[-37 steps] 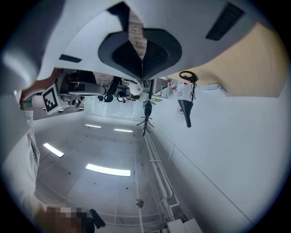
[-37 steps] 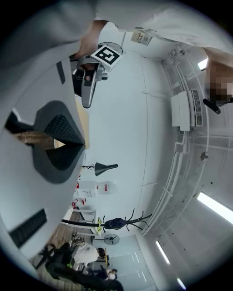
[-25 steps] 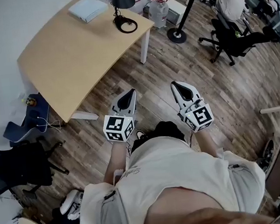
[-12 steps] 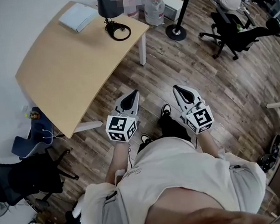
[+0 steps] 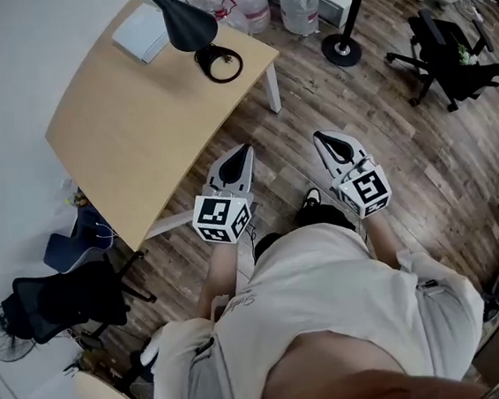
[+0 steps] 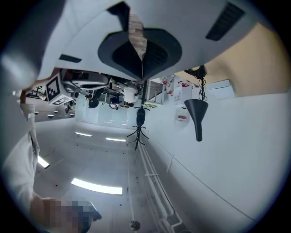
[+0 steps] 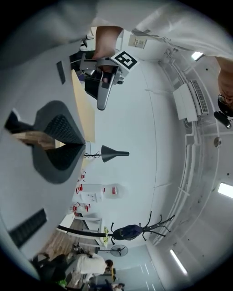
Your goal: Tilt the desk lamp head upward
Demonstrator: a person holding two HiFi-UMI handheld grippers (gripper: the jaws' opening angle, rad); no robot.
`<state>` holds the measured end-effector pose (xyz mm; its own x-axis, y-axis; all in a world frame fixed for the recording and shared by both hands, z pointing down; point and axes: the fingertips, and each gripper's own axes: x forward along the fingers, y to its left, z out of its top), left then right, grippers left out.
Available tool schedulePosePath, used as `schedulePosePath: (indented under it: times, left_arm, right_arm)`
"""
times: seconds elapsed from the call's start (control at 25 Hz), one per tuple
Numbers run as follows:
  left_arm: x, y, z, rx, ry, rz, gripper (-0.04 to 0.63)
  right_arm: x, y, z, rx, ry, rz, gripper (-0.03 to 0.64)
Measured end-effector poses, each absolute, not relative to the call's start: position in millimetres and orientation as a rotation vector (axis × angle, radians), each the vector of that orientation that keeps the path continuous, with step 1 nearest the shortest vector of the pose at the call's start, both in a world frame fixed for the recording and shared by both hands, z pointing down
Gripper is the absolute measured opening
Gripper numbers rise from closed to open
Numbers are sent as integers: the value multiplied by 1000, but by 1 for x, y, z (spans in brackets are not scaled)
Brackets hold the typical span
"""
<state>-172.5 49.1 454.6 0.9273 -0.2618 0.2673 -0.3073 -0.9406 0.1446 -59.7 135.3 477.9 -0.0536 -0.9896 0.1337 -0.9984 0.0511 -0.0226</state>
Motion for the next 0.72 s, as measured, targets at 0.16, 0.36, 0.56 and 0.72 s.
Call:
schedulePosePath:
  times: [0.16,0.36,0.56,0.72]
  left_arm:
    - [-153,42,462,2877,-503,384,15]
    - [-133,25,475,2848,-513,425,15]
    - [-113,-7,489,2834,-510,422,15]
    - [-87,-44,508,2789,-503,434,15]
  right_arm:
    - [-35,120,487,2014,-2267,162,-5]
    - [-9,102,500,2033,-2263,203,-5]
    - [6,76,500,1979,-2268,180,-5]
    - [29,54,511,1943,-2242,236,-5]
